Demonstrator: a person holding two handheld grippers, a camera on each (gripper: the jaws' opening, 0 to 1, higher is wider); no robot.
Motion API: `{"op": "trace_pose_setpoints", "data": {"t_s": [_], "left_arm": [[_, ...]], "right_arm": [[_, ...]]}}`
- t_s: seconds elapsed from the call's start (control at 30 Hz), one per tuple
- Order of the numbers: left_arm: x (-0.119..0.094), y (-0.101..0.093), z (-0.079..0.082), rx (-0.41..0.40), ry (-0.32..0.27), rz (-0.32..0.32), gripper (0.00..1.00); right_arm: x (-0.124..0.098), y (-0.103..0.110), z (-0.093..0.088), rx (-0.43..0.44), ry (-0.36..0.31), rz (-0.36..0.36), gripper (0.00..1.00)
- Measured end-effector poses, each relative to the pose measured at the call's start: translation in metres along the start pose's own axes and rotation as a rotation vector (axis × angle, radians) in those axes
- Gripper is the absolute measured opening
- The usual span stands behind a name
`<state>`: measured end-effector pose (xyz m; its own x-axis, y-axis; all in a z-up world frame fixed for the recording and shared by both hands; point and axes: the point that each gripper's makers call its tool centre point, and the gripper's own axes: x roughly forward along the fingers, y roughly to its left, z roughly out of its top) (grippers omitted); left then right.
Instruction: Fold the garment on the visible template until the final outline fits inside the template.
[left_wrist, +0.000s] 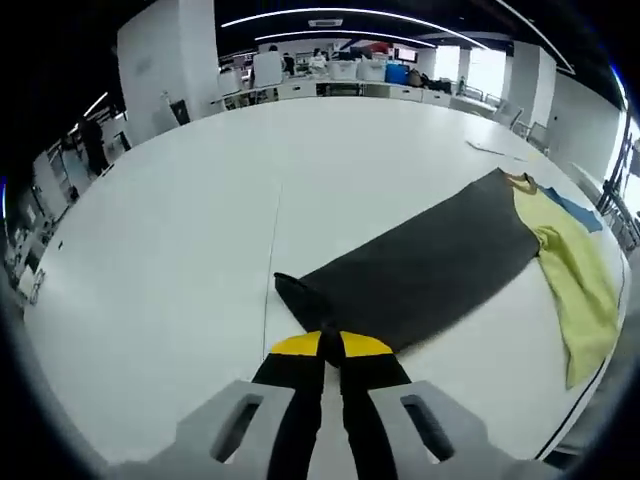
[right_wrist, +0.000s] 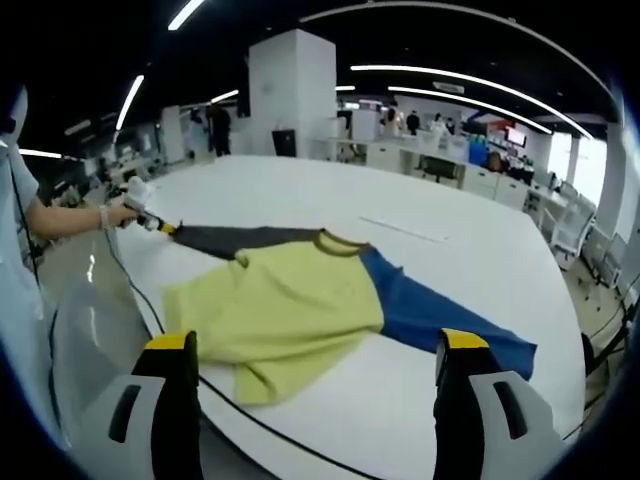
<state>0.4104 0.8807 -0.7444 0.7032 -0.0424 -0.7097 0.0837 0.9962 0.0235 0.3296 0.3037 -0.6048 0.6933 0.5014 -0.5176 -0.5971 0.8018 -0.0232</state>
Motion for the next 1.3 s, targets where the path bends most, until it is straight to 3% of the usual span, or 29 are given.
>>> {"op": "trace_pose_setpoints", "data": {"t_s": [0.2,0.53,0.73,1.1,1.2,1.3], "left_arm": [[0.0,0.007,0.003,-0.066,-0.043,0.031,0.02],[-0.003,0.015,-0.001,-0.364,-0.125,0.002,0.02],[-0.004,0.019,-0.008,-0.433,-0.141,-0.007,0.03],[-0.01,0.025,-0.018,-0.451,-0.142,0.028,0.03],[-0.014,0.032,-0.021,-0.416,-0.148,0.071,0.0],[-0.022,0.024,-0.018,-0.378,-0.165,0.044,0.0]], "right_arm": [[-0.004,-0.005,-0.001,0.005,-0.005,-0.009,0.98],[-0.008,-0.004,-0.001,0.009,-0.011,-0.02,0.98],[-0.006,0.0,0.0,0.008,-0.013,-0.013,0.98],[-0.006,0.001,0.005,0.003,-0.027,-0.009,0.98],[-0.006,0.001,0.006,0.002,-0.034,-0.012,0.98],[-0.006,0.004,0.005,-0.002,-0.035,-0.007,0.98]]}}
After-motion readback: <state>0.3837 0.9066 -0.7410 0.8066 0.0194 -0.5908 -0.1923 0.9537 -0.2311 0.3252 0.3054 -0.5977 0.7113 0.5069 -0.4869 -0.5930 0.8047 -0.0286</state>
